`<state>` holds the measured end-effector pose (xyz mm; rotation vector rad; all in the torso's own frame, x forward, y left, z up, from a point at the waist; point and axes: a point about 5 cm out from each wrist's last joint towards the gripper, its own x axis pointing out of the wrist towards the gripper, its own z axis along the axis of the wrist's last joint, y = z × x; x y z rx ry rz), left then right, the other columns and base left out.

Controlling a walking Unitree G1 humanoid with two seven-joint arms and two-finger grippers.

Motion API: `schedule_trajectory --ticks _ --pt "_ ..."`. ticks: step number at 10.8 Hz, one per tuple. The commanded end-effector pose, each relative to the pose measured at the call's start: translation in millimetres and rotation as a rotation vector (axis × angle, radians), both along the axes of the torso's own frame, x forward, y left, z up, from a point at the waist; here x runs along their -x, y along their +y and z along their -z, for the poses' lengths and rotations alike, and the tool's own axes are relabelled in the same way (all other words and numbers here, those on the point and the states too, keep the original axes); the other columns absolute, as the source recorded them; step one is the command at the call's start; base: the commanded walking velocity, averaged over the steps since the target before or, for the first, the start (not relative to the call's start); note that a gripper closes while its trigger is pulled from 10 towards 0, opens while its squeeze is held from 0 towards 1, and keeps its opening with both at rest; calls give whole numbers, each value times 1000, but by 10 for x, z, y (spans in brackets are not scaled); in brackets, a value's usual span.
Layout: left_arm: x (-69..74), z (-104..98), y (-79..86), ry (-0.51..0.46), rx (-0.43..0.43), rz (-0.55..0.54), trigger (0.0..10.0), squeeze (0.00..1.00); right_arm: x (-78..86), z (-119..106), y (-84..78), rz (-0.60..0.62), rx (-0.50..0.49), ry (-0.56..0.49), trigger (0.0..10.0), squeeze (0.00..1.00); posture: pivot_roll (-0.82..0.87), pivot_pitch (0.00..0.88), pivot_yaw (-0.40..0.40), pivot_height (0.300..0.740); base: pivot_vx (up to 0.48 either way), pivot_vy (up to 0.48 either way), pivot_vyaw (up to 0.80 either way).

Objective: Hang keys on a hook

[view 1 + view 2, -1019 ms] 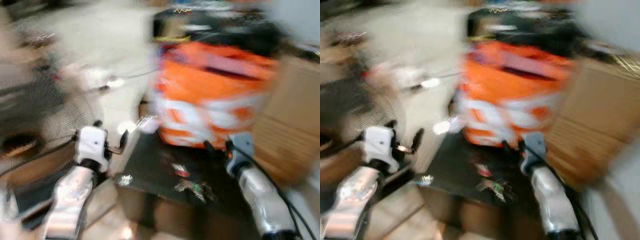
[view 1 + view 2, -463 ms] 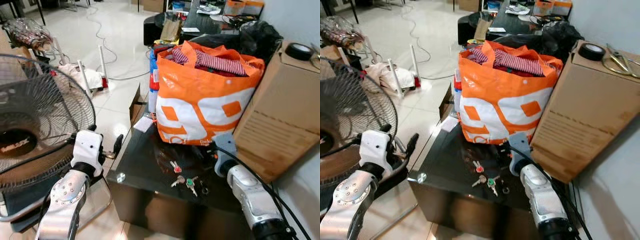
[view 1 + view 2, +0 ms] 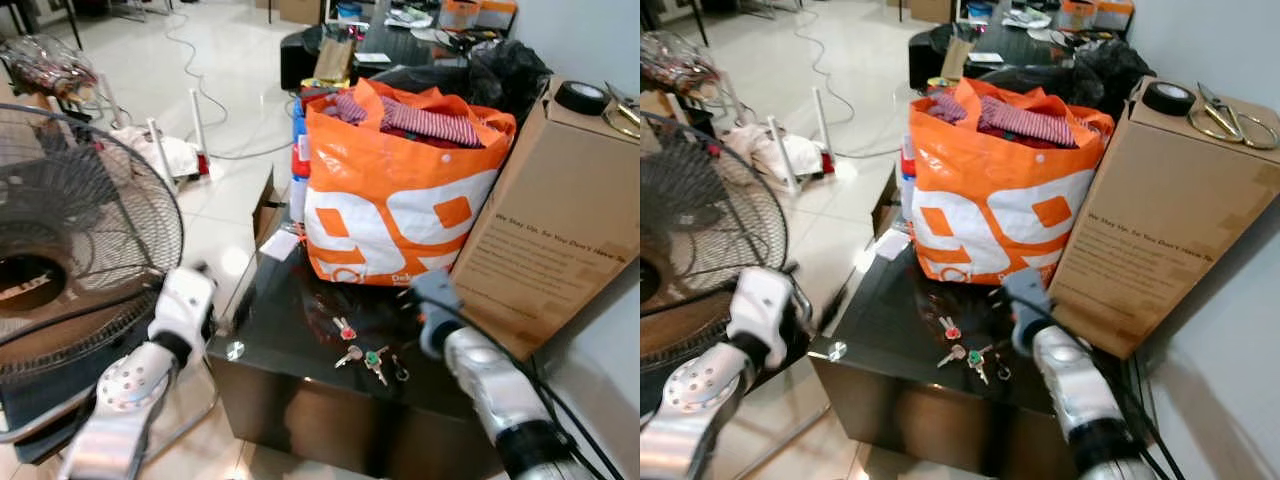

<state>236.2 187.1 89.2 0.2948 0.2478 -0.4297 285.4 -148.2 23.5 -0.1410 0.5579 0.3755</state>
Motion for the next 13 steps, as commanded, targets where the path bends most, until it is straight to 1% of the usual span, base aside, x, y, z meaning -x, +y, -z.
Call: schedule_trajectory --ticks 1,2,3,4,5,6,7,8,9,10,11,12,13 --pt "68 114 -55 92 -23 105 10000 557 7 95 -13 8 33 69 10000 1000 -64 25 -51 740 0 0 0" --pt "120 171 -71 157 -59 205 10000 557 40 206 -10 11 49 160 10000 1000 -69 29 -48 740 0 0 0" --pt "119 170 -85 173 -60 245 10000 557 77 262 6 -20 51 213 10000 1000 -75 34 -49 740 0 0 0" --pt "110 166 -96 186 -50 255 10000 557 117 308 1 -53 69 269 10000 125 -78 36 -52 740 0 0 0" --pt "112 166 -105 199 -46 269 10000 557 132 333 -8 -68 82 295 10000 0 -78 36 -52 740 0 0 0" --pt "127 164 -117 215 -28 283 10000 565 125 334 -10 -62 50 301 10000 0 -82 44 -59 740 0 0 0" --pt "142 148 -132 221 13 281 10000 576 115 291 -12 -54 -37 302 10000 0 -84 47 -61 740 0 0 0" --pt "137 130 -133 219 26 278 10000 573 134 272 -44 -60 -66 318 10000 0 -91 51 -60 740 0 0 0" --pt "125 120 -150 225 37 286 10000 576 183 326 -106 -61 -27 360 9333 0 -95 53 -60 740 0 0 0" --pt "121 117 -155 227 40 289 10000 576 193 342 -119 -55 -18 371 9333 0 -95 54 -59 740 0 0 0" --pt "116 111 -160 232 53 296 10000 580 201 365 -141 -35 -7 383 4353 0 -95 54 -59 740 0 0 0" --pt "127 114 -144 250 67 311 10000 576 227 381 -143 -31 -9 405 0 0 -94 57 -59 740 0 0 0" --pt "138 118 -134 258 66 316 10000 573 241 396 -148 -26 -3 414 0 0 -91 57 -60 740 0 0 0"
